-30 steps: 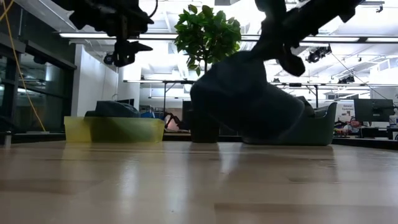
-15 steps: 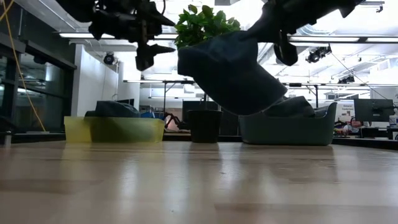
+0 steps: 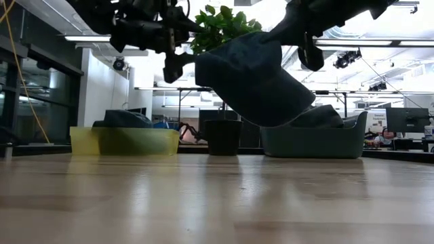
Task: Pick & Place hat
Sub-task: Put the black cap into the yellow bin
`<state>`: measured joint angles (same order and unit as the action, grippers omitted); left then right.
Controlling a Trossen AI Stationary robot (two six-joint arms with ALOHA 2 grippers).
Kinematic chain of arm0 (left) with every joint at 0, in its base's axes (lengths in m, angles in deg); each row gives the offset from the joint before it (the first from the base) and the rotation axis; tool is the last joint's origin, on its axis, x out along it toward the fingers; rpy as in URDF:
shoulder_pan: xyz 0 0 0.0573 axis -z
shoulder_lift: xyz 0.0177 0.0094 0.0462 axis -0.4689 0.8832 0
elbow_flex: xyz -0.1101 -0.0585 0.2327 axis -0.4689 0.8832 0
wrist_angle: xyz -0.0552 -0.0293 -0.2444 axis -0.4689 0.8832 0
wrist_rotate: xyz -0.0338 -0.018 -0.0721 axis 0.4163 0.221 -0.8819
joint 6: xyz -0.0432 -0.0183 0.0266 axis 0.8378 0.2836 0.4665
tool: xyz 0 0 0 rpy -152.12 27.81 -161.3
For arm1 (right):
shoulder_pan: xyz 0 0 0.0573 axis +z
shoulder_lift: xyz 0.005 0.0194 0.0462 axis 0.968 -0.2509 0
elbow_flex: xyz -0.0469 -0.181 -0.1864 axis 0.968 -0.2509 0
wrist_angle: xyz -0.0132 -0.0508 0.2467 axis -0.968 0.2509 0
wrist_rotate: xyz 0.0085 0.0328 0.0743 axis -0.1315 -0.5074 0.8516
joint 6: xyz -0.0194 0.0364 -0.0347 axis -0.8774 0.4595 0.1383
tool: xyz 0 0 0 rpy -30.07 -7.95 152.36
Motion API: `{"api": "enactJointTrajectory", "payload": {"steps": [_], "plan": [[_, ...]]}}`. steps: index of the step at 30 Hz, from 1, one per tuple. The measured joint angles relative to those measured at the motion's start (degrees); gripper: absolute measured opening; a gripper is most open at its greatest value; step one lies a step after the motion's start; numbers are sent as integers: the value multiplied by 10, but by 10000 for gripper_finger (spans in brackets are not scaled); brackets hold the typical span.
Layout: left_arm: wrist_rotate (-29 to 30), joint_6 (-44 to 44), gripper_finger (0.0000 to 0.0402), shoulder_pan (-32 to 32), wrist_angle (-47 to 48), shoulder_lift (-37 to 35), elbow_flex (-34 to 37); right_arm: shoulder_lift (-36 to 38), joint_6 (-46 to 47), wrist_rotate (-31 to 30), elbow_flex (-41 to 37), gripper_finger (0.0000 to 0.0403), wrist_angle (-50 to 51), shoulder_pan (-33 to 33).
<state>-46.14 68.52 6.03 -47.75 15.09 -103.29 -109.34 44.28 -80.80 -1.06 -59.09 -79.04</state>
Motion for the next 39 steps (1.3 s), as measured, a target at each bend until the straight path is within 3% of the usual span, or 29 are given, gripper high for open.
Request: {"api": "enactJointTrajectory", "payload": {"steps": [10, 22, 30, 39], "plan": [[85, -8, 254, 37, -30, 42, 0, 0, 0, 5, 0, 0, 0, 0], [83, -38, 254, 66, -64, 47, 0, 0, -4, 7, 0, 0, 0, 0], [183, -63, 254, 116, -69, 47, 0, 0, -4, 7, 0, 0, 0, 0], [203, -76, 254, 119, -68, 47, 0, 0, -3, 23, 1, 0, 0, 1]]}}
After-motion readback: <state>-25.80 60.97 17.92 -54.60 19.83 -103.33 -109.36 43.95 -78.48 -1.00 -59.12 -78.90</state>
